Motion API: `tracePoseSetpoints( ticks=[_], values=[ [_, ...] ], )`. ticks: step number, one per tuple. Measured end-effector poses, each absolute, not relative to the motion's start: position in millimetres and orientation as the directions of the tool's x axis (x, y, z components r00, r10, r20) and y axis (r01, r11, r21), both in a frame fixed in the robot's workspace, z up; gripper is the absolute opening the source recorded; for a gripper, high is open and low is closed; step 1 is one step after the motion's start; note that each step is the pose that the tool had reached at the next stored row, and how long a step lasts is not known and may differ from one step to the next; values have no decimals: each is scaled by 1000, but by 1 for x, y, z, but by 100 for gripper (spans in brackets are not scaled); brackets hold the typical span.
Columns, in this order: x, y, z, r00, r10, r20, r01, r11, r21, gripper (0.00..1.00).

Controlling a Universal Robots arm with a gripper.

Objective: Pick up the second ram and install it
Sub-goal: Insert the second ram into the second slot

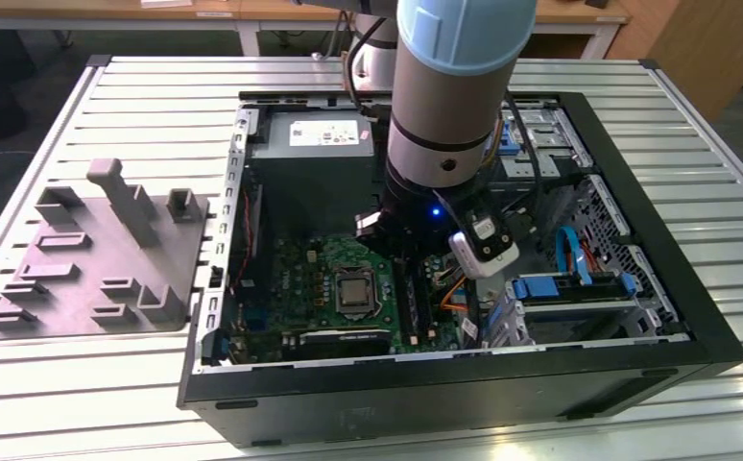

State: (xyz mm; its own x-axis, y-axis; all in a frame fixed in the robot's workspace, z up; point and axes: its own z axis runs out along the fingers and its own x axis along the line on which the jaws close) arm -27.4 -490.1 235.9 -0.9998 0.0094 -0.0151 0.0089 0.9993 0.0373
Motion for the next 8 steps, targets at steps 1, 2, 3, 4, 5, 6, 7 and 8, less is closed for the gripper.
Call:
tracePoseSetpoints(
  ticks=[1, 2, 3, 4, 5, 6, 7, 8],
  values=[
    [-27, -490, 236, -1000, 9, -15, 9, 999, 37, 11],
    [-27, -490, 236, -1000, 9, -15, 9, 999, 37, 11],
    [-27, -490, 236, -1000, 9, -15, 9, 999, 37, 11],
    [-27, -490, 236, -1000, 9, -15, 9, 999, 37, 11],
    [-27, -490, 236, -1000, 9, -15, 9, 999, 37, 11],
    [-27, -490, 236, -1000, 9, -15, 9, 999, 38, 11],
    [-27, -490, 235, -1000, 9, -15, 9, 999, 38, 11],
    [-27, -490, 234, -1000, 9, -15, 9, 999, 38, 11]
  ],
)
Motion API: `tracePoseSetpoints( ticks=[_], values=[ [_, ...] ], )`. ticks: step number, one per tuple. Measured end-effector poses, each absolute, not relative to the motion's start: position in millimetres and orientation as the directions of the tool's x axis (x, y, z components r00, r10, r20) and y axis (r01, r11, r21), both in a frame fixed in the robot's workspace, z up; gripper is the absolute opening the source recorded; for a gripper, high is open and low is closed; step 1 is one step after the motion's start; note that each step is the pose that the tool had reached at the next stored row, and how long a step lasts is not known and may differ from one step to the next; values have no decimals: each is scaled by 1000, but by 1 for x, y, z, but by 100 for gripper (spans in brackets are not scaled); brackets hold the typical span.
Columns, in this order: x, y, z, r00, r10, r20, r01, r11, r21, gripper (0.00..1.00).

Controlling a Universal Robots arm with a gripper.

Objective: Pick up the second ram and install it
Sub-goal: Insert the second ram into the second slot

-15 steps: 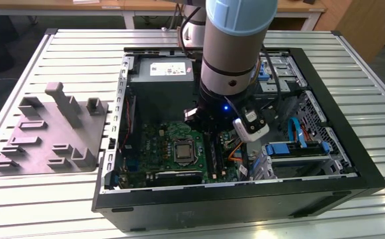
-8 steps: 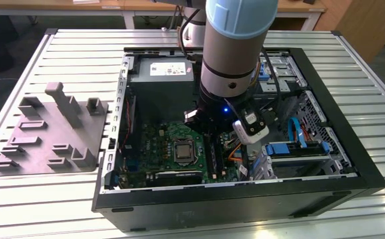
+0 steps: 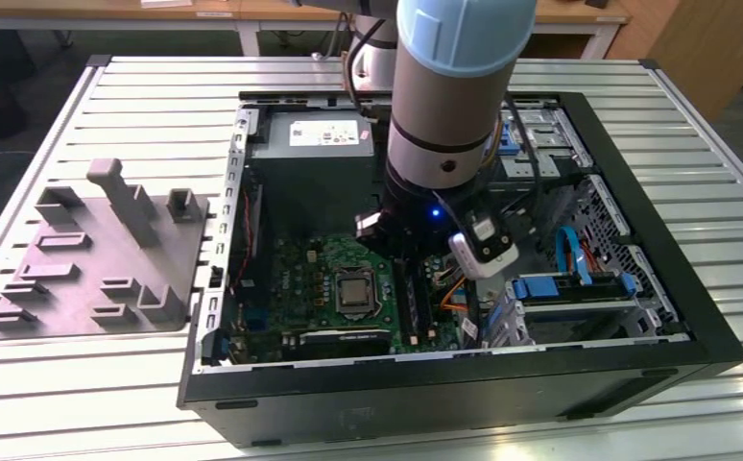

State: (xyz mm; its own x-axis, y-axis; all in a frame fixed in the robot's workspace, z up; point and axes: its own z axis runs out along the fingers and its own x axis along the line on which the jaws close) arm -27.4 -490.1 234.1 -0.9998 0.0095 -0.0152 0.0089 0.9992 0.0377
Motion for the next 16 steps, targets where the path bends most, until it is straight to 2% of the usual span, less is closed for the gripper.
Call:
tracePoseSetpoints(
  ticks=[16],
  values=[
    [-27, -490, 231, -1000, 11, -15, 11, 999, 37, 11]
  ],
)
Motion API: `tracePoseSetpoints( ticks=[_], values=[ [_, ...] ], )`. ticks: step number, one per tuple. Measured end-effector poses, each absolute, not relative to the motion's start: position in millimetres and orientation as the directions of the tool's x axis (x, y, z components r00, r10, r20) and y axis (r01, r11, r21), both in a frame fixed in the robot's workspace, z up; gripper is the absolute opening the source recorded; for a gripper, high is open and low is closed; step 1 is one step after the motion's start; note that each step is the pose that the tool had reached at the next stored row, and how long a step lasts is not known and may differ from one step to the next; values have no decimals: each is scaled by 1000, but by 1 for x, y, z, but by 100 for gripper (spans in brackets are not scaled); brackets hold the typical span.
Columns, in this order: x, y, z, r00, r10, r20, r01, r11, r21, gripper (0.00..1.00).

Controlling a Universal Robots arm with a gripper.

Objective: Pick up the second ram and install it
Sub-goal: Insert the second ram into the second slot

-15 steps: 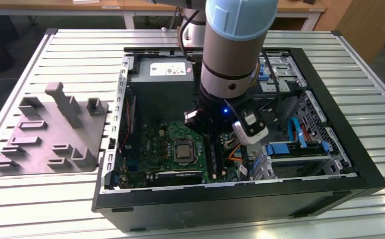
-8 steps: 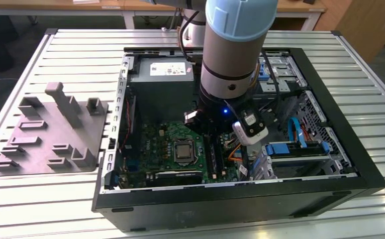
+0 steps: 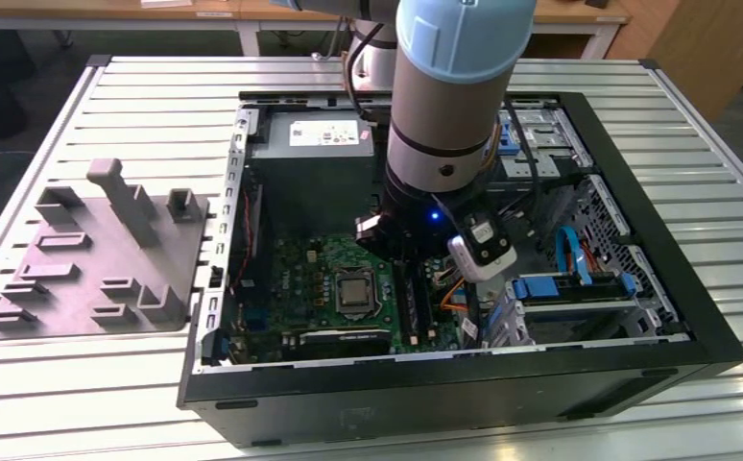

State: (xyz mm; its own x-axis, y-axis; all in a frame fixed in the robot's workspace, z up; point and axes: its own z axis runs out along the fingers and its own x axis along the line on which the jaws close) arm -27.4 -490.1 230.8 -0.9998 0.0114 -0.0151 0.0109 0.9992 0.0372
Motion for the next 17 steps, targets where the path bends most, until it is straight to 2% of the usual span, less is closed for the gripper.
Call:
tracePoseSetpoints(
  ticks=[17],
  values=[
    [-28, -490, 226, -1000, 17, -15, 16, 999, 37, 11]
  ],
)
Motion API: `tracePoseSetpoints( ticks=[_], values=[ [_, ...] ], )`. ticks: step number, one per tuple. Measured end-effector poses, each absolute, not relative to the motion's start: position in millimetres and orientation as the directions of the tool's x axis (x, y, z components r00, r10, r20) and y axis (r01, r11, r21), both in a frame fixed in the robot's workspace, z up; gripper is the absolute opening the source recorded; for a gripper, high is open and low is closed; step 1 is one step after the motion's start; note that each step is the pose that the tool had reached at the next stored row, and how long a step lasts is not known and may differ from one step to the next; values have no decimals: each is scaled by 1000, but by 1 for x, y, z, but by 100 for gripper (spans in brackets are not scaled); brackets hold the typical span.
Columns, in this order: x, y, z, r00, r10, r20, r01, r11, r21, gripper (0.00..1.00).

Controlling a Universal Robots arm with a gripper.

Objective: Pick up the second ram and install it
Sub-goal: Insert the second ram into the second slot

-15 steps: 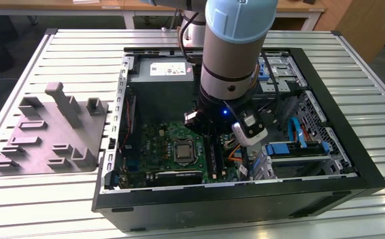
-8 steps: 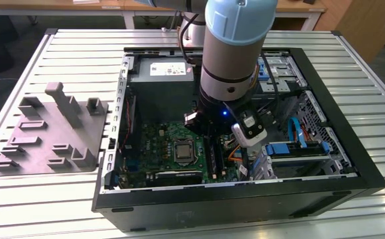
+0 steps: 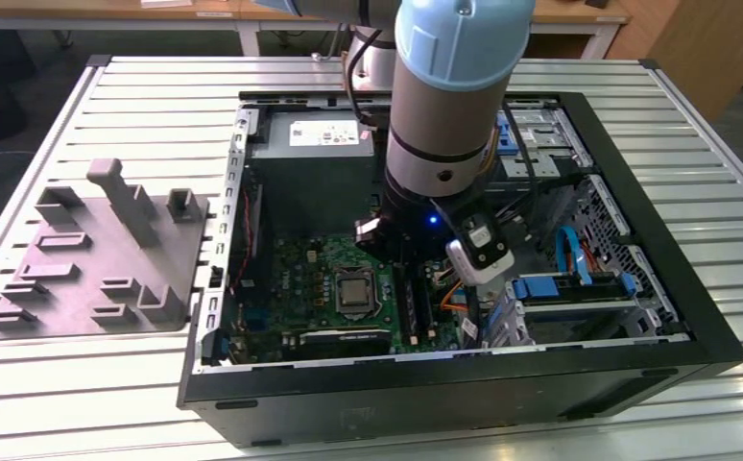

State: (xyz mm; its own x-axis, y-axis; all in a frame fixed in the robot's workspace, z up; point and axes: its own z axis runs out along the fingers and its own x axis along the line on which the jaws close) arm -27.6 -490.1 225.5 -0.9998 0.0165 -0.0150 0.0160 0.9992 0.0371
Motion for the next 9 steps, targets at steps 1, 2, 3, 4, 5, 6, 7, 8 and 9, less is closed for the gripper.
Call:
tracePoseSetpoints(
  ticks=[1, 2, 3, 4, 5, 6, 7, 8, 9],
  values=[
    [-28, -490, 225, -1000, 17, -15, 16, 999, 37, 11],
    [-28, -490, 225, -1000, 17, -15, 16, 999, 37, 11],
    [-28, -490, 225, -1000, 16, -15, 16, 999, 37, 11],
    [-28, -490, 225, -1000, 17, -15, 16, 999, 37, 11],
    [-28, -490, 225, -1000, 17, -15, 16, 999, 38, 11],
    [-28, -490, 224, -1000, 17, -15, 16, 999, 38, 11],
    [-28, -490, 224, -1000, 17, -15, 16, 999, 38, 11],
    [-28, -490, 224, -1000, 17, -15, 16, 999, 37, 11],
    [-28, -490, 224, -1000, 17, -15, 16, 999, 37, 11]
  ],
)
